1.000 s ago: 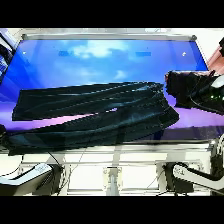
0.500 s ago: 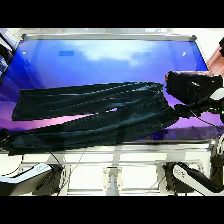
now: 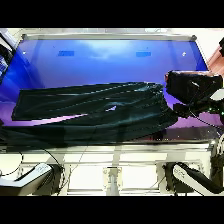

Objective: Fold the clothes and pants, and hang the long-sleeved shirts on hangers.

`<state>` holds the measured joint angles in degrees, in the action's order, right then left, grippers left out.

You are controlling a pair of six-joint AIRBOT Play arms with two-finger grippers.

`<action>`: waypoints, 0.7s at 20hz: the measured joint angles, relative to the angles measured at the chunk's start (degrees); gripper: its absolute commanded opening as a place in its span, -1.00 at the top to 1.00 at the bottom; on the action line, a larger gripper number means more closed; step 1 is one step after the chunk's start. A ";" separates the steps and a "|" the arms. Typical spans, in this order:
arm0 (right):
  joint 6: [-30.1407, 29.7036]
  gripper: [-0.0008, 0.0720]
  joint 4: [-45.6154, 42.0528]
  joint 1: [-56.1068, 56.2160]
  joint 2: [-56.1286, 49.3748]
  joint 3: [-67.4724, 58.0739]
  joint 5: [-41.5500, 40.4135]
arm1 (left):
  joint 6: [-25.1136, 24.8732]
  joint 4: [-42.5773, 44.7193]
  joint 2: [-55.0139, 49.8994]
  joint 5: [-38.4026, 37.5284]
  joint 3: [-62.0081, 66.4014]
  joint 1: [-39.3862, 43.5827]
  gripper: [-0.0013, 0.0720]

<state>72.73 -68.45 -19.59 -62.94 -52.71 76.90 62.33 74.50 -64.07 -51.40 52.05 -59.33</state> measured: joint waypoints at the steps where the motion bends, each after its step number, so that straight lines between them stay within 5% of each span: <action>1: 0.00 0.89 0.09 0.00 0.00 0.00 -0.11 | -1.03 -1.20 1.20 2.12 0.00 0.00 0.89; 7: -0.13 0.84 -0.72 0.00 -0.02 0.00 -3.21 | -7.50 -8.35 3.48 9.05 0.31 0.81 0.89; 8: -0.90 0.56 -1.38 0.00 -0.07 0.07 -3.78 | -8.24 -9.22 3.52 9.92 0.55 0.90 0.88; 9: -2.36 0.16 -2.25 0.00 -0.13 0.13 -4.28 | -8.61 -9.94 3.58 10.62 0.81 0.98 0.76; 11: -6.49 0.01 -3.52 0.00 -0.31 0.61 -4.96 | -9.25 -10.75 3.58 11.58 1.14 1.07 0.05; 14: -12.98 0.01 -4.35 0.00 -1.40 1.75 -5.55 | -9.79 -11.47 3.54 10.29 1.36 1.14 0.02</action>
<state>59.75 -72.79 -19.59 -64.34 -50.96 71.35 52.53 63.02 -60.53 -41.10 53.41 -58.19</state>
